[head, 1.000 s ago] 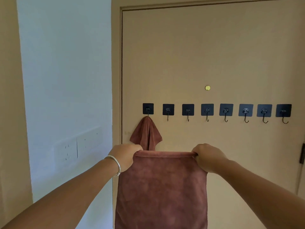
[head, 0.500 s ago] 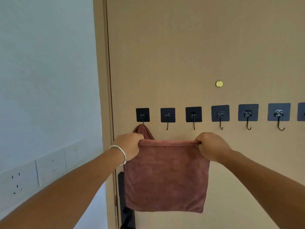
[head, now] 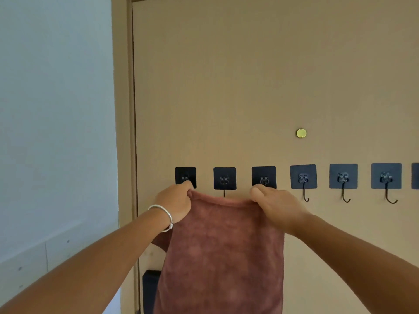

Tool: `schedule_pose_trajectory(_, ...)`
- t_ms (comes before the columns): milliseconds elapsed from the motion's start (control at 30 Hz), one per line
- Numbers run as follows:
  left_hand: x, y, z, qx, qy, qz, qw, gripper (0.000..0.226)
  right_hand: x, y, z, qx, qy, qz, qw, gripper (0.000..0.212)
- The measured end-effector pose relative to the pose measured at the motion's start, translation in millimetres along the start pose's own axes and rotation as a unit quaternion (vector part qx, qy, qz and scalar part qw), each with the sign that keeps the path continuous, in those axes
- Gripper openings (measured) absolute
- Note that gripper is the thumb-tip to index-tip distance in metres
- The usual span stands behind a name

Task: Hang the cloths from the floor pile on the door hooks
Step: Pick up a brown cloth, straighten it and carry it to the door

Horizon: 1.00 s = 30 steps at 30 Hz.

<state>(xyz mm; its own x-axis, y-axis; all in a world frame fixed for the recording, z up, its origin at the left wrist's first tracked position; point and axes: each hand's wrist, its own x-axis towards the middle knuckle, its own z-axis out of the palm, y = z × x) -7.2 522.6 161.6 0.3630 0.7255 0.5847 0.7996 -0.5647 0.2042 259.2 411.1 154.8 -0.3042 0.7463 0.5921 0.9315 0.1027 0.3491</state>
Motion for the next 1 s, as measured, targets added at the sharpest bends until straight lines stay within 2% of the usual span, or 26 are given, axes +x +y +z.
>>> schedule_pose_trajectory(67,3,-6,2,-0.012,0.037,0.037,0.999,0.025,6,3,-4,-0.074,0.011,-0.086,0.994,0.032)
schedule_pose_trajectory(133,4,-13,5,0.017,0.079,0.107,0.991,0.034,12,5,-9,-0.115,0.002,-0.128,0.985,0.038)
schedule_pose_trajectory(200,7,-19,9,0.058,0.072,0.167,0.982,0.033,16,7,-10,-0.143,-0.021,-0.152,0.978,0.036)
schedule_pose_trajectory(267,10,-25,11,0.077,0.058,0.197,0.976,0.030,20,9,-8,-0.149,-0.038,-0.139,0.978,0.034)
schedule_pose_trajectory(333,12,-27,16,0.107,0.043,0.215,0.970,0.030,25,9,-5,-0.116,-0.041,-0.080,0.989,0.044)
schedule_pose_trajectory(400,12,-21,17,0.157,0.020,0.244,0.957,0.045,32,3,0,-0.088,-0.051,-0.021,0.995,0.057)
schedule_pose_trajectory(467,11,-11,21,0.189,0.060,0.239,0.950,0.064,39,-8,3,-0.081,-0.068,0.028,0.994,0.063)
schedule_pose_trajectory(500,12,-5,21,0.183,0.065,0.214,0.957,0.066,41,-13,4,-0.082,-0.076,0.045,0.993,0.063)
schedule_pose_trajectory(667,18,13,39,0.188,0.034,0.145,0.971,0.044,47,-35,18,-0.092,-0.081,0.102,0.987,0.047)
schedule_pose_trajectory(800,7,15,56,0.138,-0.004,0.116,0.984,0.031,36,-50,43,-0.087,-0.078,0.094,0.989,0.041)
schedule_pose_trajectory(933,-10,20,70,0.118,-0.054,0.099,0.987,0.035,16,-53,65,-0.082,-0.087,0.083,0.989,0.065)
schedule_pose_trajectory(1000,-20,24,78,0.089,-0.082,0.076,0.990,0.031,9,-58,73,-0.072,-0.081,0.092,0.990,0.070)
